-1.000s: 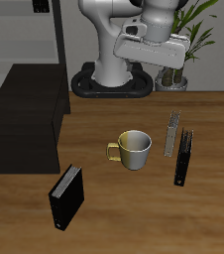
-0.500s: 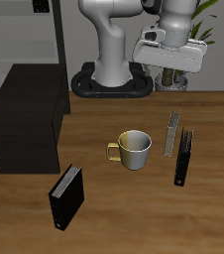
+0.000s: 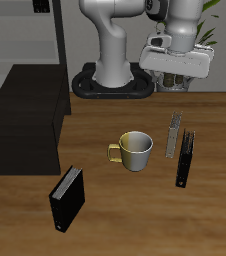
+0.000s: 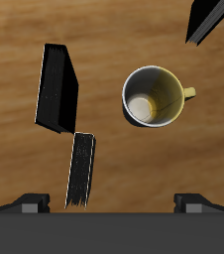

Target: Place the yellow book upright on top of the shelf

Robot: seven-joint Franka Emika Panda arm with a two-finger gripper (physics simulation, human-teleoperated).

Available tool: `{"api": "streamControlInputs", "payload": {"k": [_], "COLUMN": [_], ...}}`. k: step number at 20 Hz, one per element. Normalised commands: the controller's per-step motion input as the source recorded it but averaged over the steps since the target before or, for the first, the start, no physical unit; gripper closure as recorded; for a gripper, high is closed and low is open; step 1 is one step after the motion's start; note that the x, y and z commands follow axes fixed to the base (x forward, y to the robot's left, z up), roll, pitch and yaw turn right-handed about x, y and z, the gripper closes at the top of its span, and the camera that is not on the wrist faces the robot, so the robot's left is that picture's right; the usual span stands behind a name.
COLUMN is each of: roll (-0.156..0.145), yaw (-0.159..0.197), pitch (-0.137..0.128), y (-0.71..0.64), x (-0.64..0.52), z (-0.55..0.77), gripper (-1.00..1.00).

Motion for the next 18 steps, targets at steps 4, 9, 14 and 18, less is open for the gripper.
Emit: {"api": "streamControlInputs", "payload": {"k": [4, 9, 14, 18], "roll": [0.042, 0.038, 0.056, 0.011], "yaw": [-0.023, -0.007, -0.012, 0.001], "pitch": [0.014, 0.017, 0.012, -0.040], "y": [0.11, 0.11, 0.12, 0.03], "x": [-0.01, -0.04, 0.02, -0.01], "z": [-0.22, -0.21, -0.22, -0.14], "gripper": [-1.00, -1.00, -1.00, -1.00]}}
